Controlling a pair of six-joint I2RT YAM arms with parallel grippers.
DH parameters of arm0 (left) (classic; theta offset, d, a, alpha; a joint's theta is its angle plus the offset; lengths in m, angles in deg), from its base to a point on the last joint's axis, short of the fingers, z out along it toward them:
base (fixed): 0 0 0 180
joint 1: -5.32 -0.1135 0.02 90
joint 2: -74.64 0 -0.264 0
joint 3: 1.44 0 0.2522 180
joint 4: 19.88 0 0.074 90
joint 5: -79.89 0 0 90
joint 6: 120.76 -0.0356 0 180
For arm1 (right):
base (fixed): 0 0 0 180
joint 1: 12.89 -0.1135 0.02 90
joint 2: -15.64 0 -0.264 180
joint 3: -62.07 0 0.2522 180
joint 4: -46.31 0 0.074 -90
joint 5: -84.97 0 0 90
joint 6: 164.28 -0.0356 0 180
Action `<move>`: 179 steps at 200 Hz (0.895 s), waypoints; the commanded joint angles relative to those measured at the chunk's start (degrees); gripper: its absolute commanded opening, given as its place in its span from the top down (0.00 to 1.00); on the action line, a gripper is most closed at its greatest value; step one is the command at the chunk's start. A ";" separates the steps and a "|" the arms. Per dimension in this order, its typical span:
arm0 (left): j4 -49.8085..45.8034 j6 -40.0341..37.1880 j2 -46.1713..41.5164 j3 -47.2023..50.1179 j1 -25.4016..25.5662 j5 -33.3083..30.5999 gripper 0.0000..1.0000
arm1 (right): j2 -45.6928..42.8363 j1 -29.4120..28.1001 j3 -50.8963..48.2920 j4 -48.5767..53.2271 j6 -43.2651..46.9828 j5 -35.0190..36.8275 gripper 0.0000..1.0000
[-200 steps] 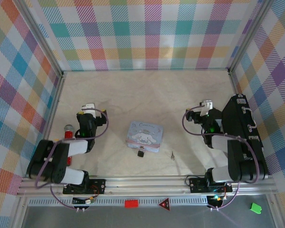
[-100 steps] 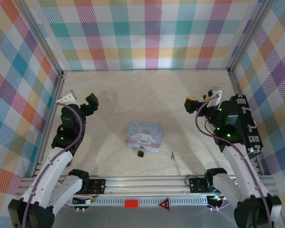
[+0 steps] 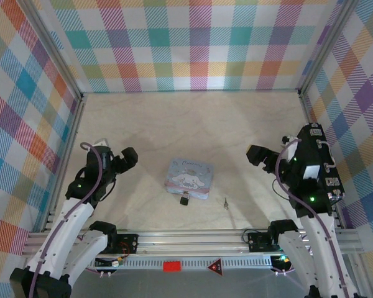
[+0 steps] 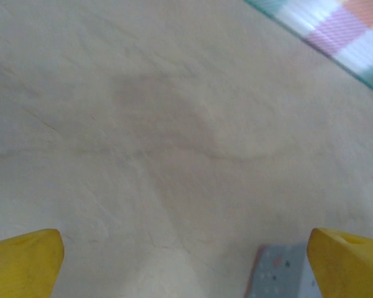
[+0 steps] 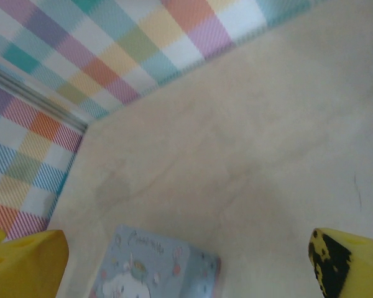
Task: Unlock a padlock with a key
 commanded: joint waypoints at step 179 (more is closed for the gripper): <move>19.65 -12.96 -3.15 12.80 30.73 -5.53 0.00 | 17.98 -39.44 -10.97 12.87 -33.65 16.99 0.39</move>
